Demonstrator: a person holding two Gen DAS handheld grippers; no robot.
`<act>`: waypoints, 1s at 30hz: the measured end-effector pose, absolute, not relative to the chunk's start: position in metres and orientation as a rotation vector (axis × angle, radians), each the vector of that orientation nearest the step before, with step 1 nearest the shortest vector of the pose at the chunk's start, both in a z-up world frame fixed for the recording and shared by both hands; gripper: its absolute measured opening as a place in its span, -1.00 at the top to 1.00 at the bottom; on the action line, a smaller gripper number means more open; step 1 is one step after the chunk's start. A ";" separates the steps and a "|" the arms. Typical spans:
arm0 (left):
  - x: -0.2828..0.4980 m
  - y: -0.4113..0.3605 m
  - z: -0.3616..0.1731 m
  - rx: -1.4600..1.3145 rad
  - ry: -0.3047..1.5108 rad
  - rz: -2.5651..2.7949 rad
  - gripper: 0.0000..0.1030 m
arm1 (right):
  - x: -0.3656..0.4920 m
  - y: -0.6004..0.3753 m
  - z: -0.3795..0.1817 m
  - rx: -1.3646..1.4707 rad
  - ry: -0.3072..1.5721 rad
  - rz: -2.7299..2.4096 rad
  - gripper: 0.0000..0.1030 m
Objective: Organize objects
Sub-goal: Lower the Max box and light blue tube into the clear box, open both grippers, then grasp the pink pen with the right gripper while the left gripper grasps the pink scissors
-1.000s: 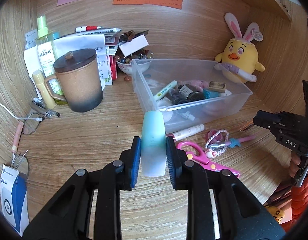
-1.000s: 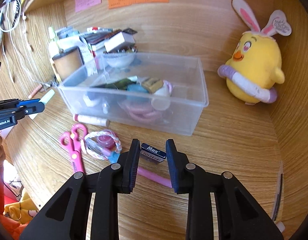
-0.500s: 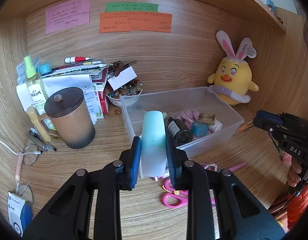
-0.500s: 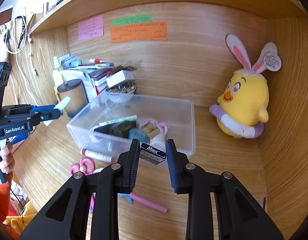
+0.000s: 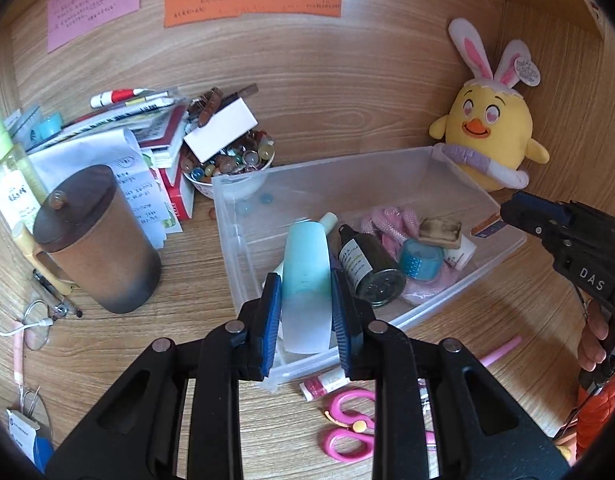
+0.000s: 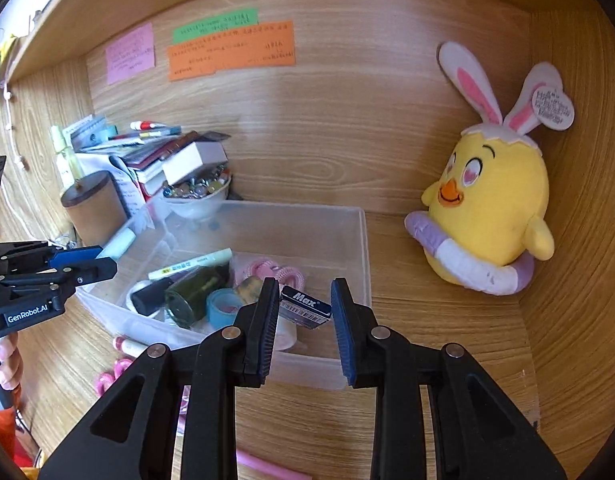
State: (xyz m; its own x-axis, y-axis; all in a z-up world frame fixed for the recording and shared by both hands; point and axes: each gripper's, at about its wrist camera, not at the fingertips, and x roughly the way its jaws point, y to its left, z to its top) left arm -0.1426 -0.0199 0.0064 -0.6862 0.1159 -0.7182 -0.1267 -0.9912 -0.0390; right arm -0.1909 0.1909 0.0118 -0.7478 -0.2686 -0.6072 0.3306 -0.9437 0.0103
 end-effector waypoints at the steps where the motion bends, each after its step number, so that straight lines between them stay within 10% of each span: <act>1: -0.145 -0.019 0.004 -1.188 0.020 2.764 0.52 | -0.194 0.191 0.008 0.919 0.142 -2.667 0.53; 10: -0.140 -0.012 0.004 -1.174 0.042 2.742 0.44 | -0.201 0.194 -0.005 1.011 0.138 -2.621 0.41; 22: -0.098 -0.005 0.018 -1.083 0.076 2.773 -0.53 | -0.154 0.190 0.007 0.912 0.222 -2.591 -0.29; 30: -0.078 0.005 -0.014 -1.220 0.089 2.688 -0.70 | -0.138 0.188 -0.019 0.994 0.243 -2.514 -0.31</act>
State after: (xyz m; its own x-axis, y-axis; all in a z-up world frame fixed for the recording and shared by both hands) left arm -0.0778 0.0047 -0.0136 -0.6442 0.1457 -0.7509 -0.1951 -0.9805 -0.0229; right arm -0.1382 0.1877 -0.0188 -0.6537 -0.3212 -0.6852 0.4465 -0.8948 -0.0065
